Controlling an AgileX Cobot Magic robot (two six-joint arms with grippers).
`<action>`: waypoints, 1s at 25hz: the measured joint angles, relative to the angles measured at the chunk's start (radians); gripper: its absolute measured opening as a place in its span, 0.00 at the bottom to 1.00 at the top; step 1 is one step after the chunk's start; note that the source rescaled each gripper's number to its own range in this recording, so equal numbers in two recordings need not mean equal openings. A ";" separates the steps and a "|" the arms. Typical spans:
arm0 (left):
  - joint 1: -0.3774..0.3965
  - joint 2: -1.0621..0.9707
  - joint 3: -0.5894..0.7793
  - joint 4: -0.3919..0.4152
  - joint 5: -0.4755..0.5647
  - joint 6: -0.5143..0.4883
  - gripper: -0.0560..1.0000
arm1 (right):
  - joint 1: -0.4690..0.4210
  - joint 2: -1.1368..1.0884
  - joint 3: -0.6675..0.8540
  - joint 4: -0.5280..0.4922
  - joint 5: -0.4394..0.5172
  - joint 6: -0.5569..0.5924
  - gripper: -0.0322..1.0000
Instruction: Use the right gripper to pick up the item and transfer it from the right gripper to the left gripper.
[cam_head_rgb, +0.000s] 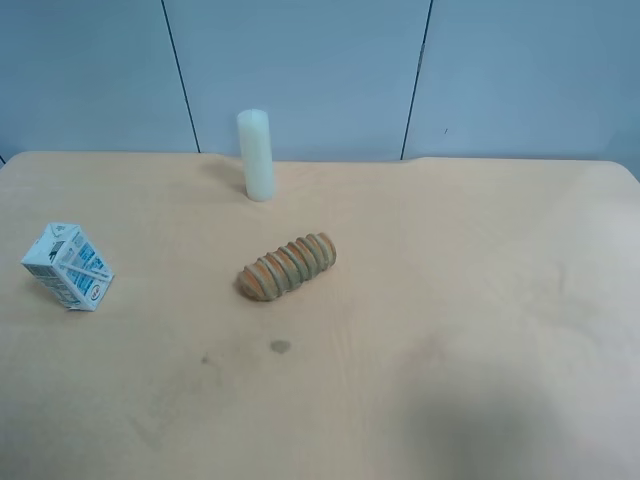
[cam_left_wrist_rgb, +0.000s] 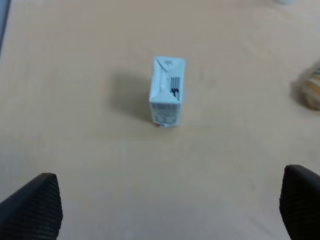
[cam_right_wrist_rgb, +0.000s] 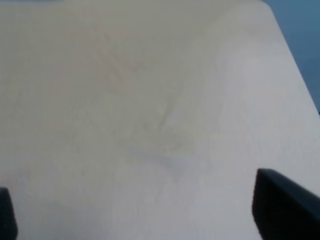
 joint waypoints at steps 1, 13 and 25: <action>0.000 -0.050 0.025 -0.004 0.000 0.000 1.00 | 0.000 0.000 0.000 0.000 0.000 0.000 0.88; 0.000 -0.283 0.297 -0.075 0.003 -0.003 1.00 | 0.000 0.000 0.000 0.000 0.000 0.000 0.98; 0.000 -0.287 0.411 -0.061 -0.157 0.029 1.00 | 0.000 0.000 0.000 0.000 0.000 0.000 0.98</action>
